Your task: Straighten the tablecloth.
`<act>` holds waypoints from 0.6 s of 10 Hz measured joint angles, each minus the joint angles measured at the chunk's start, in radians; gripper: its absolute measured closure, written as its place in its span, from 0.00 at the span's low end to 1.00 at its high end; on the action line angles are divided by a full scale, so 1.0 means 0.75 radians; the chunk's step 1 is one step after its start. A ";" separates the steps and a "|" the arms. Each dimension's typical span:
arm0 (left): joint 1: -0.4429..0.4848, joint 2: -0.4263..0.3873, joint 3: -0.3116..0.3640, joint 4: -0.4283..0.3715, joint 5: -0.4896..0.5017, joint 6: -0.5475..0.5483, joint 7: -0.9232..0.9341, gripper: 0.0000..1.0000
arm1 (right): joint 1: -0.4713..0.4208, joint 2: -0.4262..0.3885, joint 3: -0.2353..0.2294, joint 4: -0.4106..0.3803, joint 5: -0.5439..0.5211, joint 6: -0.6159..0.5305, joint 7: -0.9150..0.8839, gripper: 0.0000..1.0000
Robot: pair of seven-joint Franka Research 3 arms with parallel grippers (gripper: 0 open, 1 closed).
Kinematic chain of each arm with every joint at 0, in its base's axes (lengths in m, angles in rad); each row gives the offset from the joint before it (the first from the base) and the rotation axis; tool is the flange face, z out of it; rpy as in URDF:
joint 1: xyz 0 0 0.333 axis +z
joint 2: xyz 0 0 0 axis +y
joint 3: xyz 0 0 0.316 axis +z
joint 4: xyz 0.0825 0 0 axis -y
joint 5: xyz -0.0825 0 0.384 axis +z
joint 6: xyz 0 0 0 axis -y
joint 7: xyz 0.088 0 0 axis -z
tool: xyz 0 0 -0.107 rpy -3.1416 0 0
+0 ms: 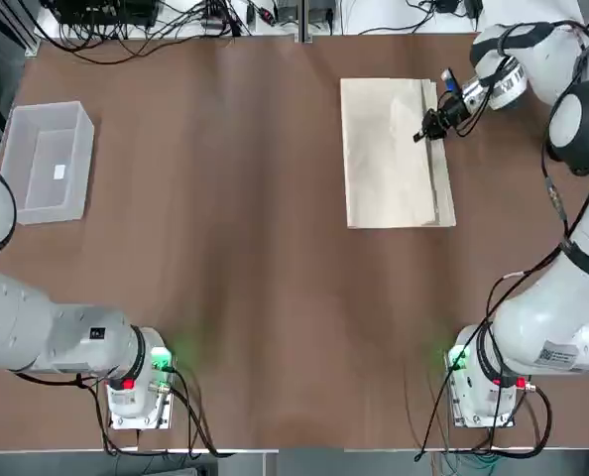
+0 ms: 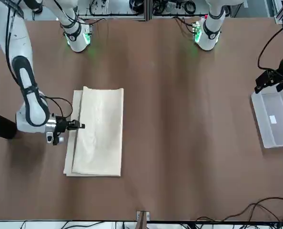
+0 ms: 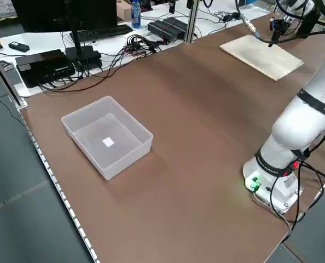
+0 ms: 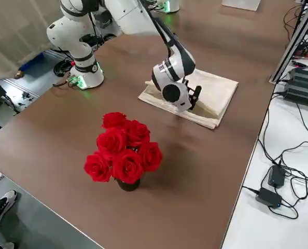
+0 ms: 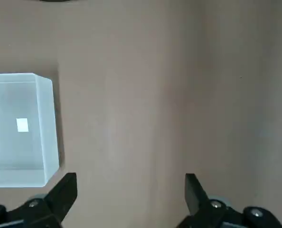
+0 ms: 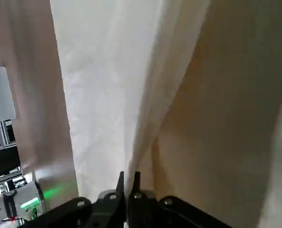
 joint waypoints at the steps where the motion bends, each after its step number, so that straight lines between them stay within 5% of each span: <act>1: 0.000 0.000 0.000 0.000 0.000 0.000 0.000 0.00 | 0.019 -0.028 0.001 0.003 0.001 -0.033 0.026 0.97; 6: 0.000 0.002 0.000 0.000 0.000 0.000 0.000 0.00 | 0.232 -0.249 0.011 0.018 0.018 -0.126 0.326 0.97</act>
